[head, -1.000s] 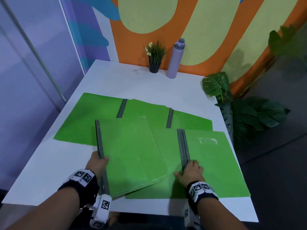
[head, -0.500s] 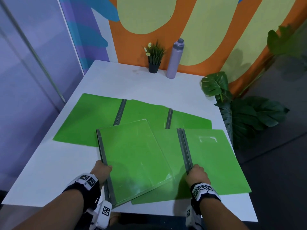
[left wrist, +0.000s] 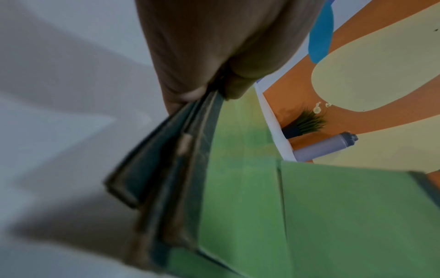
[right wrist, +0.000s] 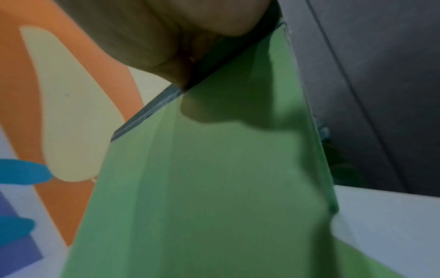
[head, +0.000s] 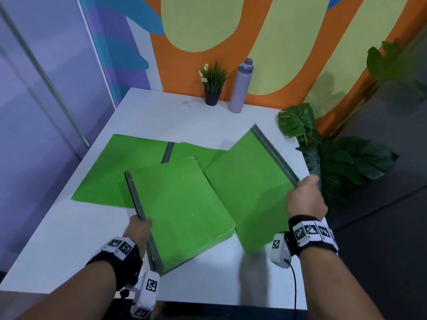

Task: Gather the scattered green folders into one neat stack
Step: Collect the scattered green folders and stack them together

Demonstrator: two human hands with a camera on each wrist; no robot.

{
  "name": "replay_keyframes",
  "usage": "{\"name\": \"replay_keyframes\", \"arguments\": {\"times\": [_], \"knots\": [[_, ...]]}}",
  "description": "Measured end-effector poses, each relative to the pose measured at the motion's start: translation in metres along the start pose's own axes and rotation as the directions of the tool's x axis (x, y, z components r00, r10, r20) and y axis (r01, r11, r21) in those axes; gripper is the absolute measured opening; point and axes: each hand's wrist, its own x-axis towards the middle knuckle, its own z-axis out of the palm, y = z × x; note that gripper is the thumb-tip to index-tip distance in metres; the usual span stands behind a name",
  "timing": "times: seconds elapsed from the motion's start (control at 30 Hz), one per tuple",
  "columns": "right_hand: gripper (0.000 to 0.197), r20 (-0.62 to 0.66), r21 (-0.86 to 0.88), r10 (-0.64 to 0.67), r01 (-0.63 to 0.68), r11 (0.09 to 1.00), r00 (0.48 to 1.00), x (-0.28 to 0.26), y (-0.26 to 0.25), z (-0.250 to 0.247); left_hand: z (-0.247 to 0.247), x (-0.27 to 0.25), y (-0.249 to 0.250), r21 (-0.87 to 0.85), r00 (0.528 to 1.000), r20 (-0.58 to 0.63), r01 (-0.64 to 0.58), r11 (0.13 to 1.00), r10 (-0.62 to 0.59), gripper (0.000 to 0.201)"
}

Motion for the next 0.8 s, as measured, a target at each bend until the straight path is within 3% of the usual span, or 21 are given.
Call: {"name": "replay_keyframes", "arguments": {"times": [0.1,0.17,0.23,0.3,0.4,0.47,0.5,0.6,0.67,0.73,0.77,0.8], "knots": [[0.016,-0.076,0.011,-0.180,0.181,0.983,0.981,-0.009,-0.030,-0.018,0.006,-0.001,0.002,-0.081,0.993,0.103,0.058,0.995,-0.049,0.014],[0.016,-0.118,0.003,-0.348,0.351,0.937,0.930,-0.022,-0.050,-0.019,0.011,-0.003,0.002,-0.164,0.982,0.175,0.096,0.982,-0.066,0.017],[0.016,-0.092,-0.037,-0.554,0.553,0.832,0.827,-0.043,-0.066,-0.009,0.012,-0.005,0.002,-0.252,0.962,0.254,0.162,0.954,-0.096,0.041],[0.016,0.048,-0.062,-0.711,0.713,0.698,0.701,-0.071,-0.075,0.006,0.011,-0.003,0.000,-0.308,0.937,0.329,0.222,0.925,-0.115,0.074],[0.015,0.286,0.024,-0.817,0.849,0.528,0.500,-0.115,-0.072,0.036,0.010,0.017,-0.012,-0.380,0.906,0.404,0.292,0.878,-0.126,0.121],[0.010,0.386,0.129,-0.848,0.889,0.439,0.363,-0.138,-0.065,0.054,0.010,-0.007,0.007,-0.356,0.898,0.423,0.287,0.890,-0.120,0.127],[0.006,0.432,0.173,-0.844,0.889,0.424,0.319,-0.145,-0.060,0.062,0.012,-0.017,0.014,-0.345,0.905,0.412,0.262,0.901,-0.105,0.125],[0.020,0.581,0.206,-0.755,0.842,0.499,0.305,-0.148,-0.043,0.086,0.022,-0.031,0.023,-0.192,0.957,0.271,0.160,0.968,-0.104,0.120],[0.039,0.658,0.240,-0.714,0.832,0.500,0.239,-0.143,-0.032,0.095,0.028,-0.033,0.023,-0.085,0.984,0.152,0.102,0.991,-0.088,0.117],[0.039,0.684,0.328,-0.713,0.808,0.489,0.154,-0.141,-0.027,0.099,0.033,-0.030,0.019,-0.004,0.997,0.046,0.069,0.998,-0.068,0.113],[0.040,0.679,0.372,-0.720,0.779,0.505,0.142,-0.139,-0.025,0.100,0.035,-0.030,0.017,0.013,0.999,0.009,0.050,0.999,-0.050,0.106],[0.042,0.685,0.401,-0.710,0.728,0.556,0.166,-0.135,-0.023,0.099,0.035,-0.029,0.016,0.020,0.999,-0.019,0.031,0.999,-0.031,0.096]]}}
